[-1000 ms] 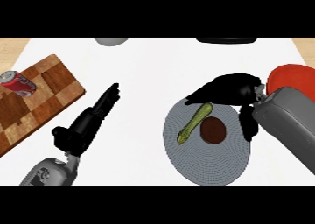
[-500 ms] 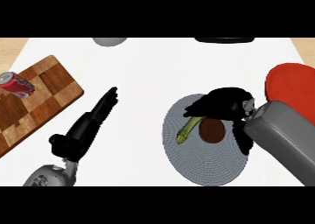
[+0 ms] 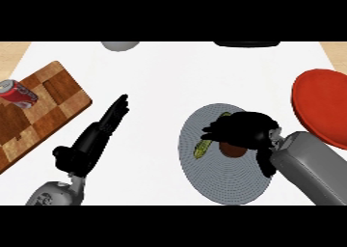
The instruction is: Pick the cupcake from the placemat and place it in the bowl
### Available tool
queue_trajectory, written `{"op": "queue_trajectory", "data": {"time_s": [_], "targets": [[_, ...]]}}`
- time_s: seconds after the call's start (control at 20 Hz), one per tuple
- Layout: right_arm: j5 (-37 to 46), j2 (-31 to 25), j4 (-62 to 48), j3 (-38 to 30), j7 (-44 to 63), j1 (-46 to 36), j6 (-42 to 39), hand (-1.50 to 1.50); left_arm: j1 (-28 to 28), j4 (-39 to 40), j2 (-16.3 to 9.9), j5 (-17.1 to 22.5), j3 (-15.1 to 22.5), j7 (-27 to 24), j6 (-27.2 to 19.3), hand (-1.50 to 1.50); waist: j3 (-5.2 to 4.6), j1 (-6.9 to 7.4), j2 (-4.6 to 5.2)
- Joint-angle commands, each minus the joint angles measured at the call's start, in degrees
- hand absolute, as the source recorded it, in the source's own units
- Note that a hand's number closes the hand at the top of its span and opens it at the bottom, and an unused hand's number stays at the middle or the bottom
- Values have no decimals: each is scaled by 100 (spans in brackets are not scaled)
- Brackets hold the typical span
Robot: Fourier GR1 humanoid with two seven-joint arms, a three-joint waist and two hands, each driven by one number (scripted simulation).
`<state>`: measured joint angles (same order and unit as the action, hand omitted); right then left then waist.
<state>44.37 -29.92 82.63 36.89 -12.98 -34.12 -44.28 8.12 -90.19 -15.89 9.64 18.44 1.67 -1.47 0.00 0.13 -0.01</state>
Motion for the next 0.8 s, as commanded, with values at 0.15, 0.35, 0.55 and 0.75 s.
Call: {"op": "queue_trajectory", "data": {"time_s": [0.15, 0.35, 0.55, 0.75], "targets": [[713, 44, -64, -211, -519, 488, 924, -150, -176, 99, 147, -198, -139, -225, 218, 0, 0, 6, 2], [1195, 235, -631, -303, -685, 490, 1420, -150, -279, -9, 66, -212, -241, -201, 463, 0, 1, 32, 9], [1467, 361, -532, -500, -696, 755, 1380, -150, 126, 306, 391, -339, -413, -39, 409, 0, 0, -10, 3], [1695, 347, -1056, -776, -1066, 561, 1369, -150, -152, -158, 324, -323, -454, 228, 585, 0, 0, 10, 0]]}}
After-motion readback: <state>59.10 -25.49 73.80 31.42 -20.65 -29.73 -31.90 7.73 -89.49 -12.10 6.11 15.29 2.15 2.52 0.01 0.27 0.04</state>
